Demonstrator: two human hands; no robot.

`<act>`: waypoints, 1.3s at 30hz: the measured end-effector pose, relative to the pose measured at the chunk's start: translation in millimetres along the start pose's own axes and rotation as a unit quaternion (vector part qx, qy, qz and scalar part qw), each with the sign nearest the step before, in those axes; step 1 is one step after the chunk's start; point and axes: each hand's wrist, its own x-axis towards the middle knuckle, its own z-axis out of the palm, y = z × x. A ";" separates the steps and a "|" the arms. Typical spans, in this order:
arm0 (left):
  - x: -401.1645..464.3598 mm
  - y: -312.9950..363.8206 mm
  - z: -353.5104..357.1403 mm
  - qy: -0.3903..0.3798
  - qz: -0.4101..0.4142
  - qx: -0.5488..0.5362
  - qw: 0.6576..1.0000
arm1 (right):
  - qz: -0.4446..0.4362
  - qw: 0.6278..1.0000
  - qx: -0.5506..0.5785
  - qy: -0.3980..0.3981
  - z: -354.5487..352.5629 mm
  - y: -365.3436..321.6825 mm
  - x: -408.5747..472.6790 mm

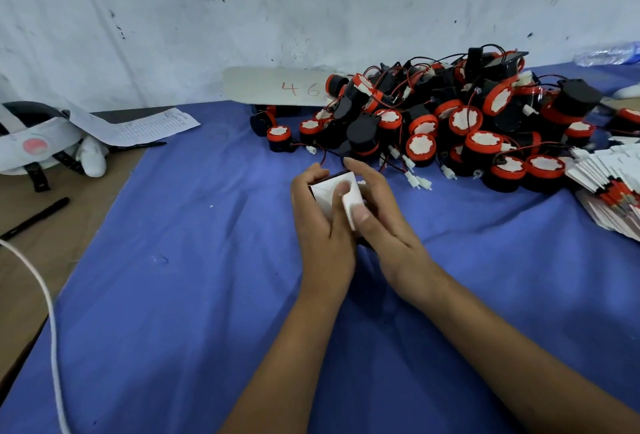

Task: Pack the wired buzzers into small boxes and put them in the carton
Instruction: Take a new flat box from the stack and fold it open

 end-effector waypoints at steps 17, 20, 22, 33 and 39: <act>16.3 1.3 -34.7 -0.213 0.130 0.224 0.942 | 0.044 0.994 -0.023 0.101 -14.6 3.1 8.4; 19.2 -2.3 -36.6 -0.206 0.161 0.280 0.924 | 0.059 0.993 -0.034 0.097 -17.4 6.9 10.3; 21.1 -3.1 -38.1 -0.183 0.183 0.302 0.917 | 0.060 0.993 -0.038 0.093 -19.8 8.4 11.4; 19.2 2.6 -35.4 -0.162 0.231 0.326 0.902 | 0.050 0.992 -0.062 0.099 -26.6 9.2 12.7; 16.6 5.1 -31.0 -0.155 0.239 0.338 0.897 | 0.061 0.988 -0.079 0.116 -26.8 10.2 12.9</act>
